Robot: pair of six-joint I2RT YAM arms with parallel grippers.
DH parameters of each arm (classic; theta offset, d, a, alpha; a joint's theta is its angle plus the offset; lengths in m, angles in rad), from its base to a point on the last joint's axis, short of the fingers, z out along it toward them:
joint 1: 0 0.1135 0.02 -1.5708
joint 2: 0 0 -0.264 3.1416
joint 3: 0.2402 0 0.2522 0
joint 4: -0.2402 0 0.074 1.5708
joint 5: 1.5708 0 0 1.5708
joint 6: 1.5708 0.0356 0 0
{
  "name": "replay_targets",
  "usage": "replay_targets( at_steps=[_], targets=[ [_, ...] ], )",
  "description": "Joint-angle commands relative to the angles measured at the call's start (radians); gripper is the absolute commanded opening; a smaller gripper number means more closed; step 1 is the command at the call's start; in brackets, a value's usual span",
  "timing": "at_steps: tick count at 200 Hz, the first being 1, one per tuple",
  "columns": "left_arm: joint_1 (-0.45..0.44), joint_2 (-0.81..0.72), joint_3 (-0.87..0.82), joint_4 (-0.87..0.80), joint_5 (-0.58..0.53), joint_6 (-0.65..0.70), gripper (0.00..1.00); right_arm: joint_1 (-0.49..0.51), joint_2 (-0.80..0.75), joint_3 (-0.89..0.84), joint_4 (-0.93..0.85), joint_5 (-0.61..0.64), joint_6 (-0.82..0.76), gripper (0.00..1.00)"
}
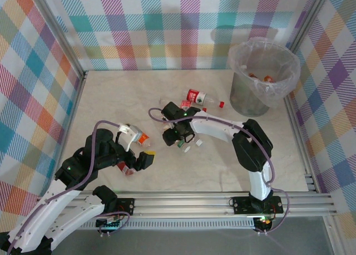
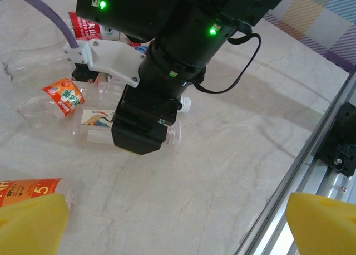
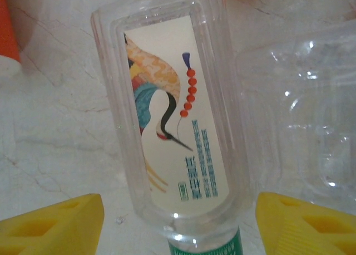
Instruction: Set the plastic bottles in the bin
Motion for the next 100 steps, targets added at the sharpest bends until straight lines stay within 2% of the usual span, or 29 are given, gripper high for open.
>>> replay_targets(
  at_steps=[1, 100],
  targets=[
    [-0.012, -0.002, -0.013, 0.034, 0.001, -0.005, 1.00, 0.006, 0.035, 0.048, -0.021, 0.017, -0.021, 0.72],
    [-0.011, 0.004, -0.018, 0.038, 0.011, -0.006, 1.00, 0.009, 0.144, 0.135, -0.045, 0.032, -0.046, 0.73]
  ],
)
